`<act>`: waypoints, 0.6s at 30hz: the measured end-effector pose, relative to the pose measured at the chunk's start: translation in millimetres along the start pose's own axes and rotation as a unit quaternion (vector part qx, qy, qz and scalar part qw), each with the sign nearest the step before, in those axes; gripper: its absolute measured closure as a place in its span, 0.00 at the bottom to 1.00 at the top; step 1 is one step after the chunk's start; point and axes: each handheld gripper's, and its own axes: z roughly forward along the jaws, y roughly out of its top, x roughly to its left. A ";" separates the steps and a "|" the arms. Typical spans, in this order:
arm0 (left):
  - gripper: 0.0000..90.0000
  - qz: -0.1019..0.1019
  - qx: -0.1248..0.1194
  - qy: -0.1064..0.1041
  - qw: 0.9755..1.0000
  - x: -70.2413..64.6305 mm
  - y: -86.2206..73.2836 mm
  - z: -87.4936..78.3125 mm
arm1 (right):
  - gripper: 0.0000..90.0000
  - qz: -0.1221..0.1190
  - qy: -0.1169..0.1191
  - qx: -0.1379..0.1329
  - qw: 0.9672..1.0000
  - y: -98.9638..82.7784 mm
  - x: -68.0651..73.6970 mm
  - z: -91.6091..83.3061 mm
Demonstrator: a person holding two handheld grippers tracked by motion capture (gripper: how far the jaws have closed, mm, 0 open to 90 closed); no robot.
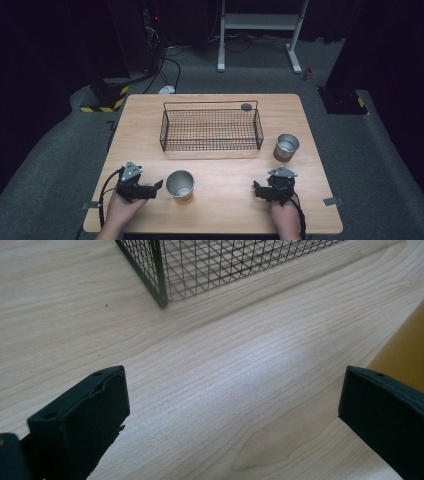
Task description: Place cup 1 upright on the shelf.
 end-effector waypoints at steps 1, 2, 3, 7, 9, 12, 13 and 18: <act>0.01 0.001 -0.006 0.002 1.000 -0.4 0.6 -2.1 | 0.10 0.000 0.000 0.000 1.000 0.0 0.0 0.0; 0.01 0.001 -0.009 0.002 1.000 -0.7 1.1 -3.8 | 0.10 0.000 0.000 0.000 1.000 0.0 0.0 0.0; 0.01 0.006 -0.012 0.001 1.000 -0.1 2.4 -6.3 | 0.10 0.000 0.000 0.000 1.000 0.0 0.0 0.0; 0.01 0.001 -0.021 -0.002 1.000 -0.7 4.3 -10.0 | 0.10 0.000 0.000 0.000 1.000 0.0 0.1 0.0; 0.01 0.001 -0.027 -0.005 1.000 -1.4 5.7 -12.7 | 0.10 -0.001 -0.001 -0.001 1.000 0.0 0.0 0.0; 0.01 0.023 -0.037 0.002 0.999 -5.3 8.9 -18.4 | 0.10 0.000 -0.001 0.000 1.000 -0.1 0.1 0.0; 0.01 0.023 -0.037 0.002 0.999 -5.3 8.9 -18.4 | 0.10 0.000 -0.001 -0.001 1.000 0.0 0.0 0.0; 0.01 0.020 -0.054 -0.010 0.998 -6.2 12.9 -25.9 | 0.10 0.000 -0.001 -0.001 1.000 0.0 0.0 0.0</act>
